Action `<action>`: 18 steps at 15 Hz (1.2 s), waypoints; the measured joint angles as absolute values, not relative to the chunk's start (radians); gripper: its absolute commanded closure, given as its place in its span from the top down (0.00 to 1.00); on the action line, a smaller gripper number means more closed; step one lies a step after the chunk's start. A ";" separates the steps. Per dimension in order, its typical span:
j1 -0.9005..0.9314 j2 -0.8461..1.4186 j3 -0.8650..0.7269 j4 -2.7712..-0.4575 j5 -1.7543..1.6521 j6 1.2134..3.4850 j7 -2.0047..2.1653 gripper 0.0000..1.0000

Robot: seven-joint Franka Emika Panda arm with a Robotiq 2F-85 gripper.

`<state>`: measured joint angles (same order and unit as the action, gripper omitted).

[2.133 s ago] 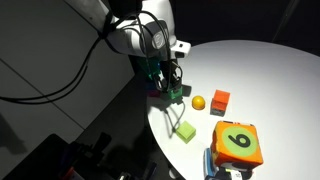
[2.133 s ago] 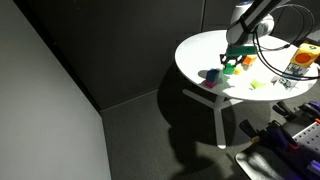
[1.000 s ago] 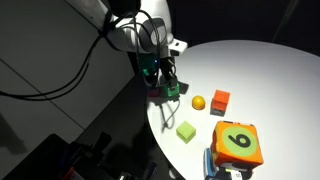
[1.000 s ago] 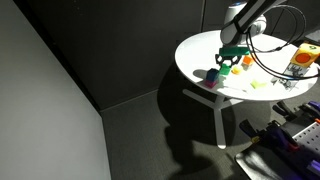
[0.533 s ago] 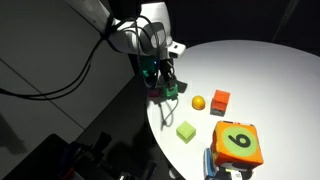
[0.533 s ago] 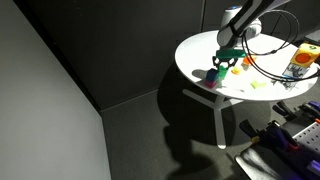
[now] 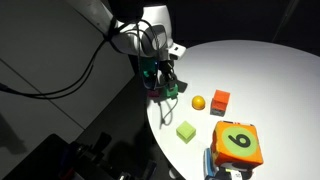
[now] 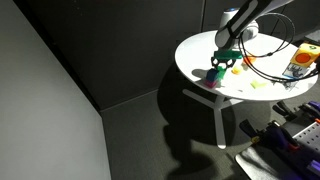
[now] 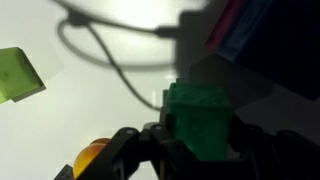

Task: Put the blue block onto the pink block then move the green block next to it

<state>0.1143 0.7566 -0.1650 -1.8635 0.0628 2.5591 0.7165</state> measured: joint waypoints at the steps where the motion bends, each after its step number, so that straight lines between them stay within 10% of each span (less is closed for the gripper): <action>1: 0.114 0.760 -0.165 -1.860 0.063 2.559 0.720 0.29; 4: 0.114 0.765 -0.165 -1.855 0.067 2.559 0.724 0.31; 5: 0.114 0.766 -0.165 -1.854 0.068 2.559 0.724 0.78; 10: 0.114 0.768 -0.165 -1.853 0.068 2.559 0.725 0.99; 18: 0.114 0.766 -0.165 -1.847 0.073 2.561 0.725 1.00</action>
<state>0.1137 0.7660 -0.1650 -1.8472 0.0727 2.5614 0.7248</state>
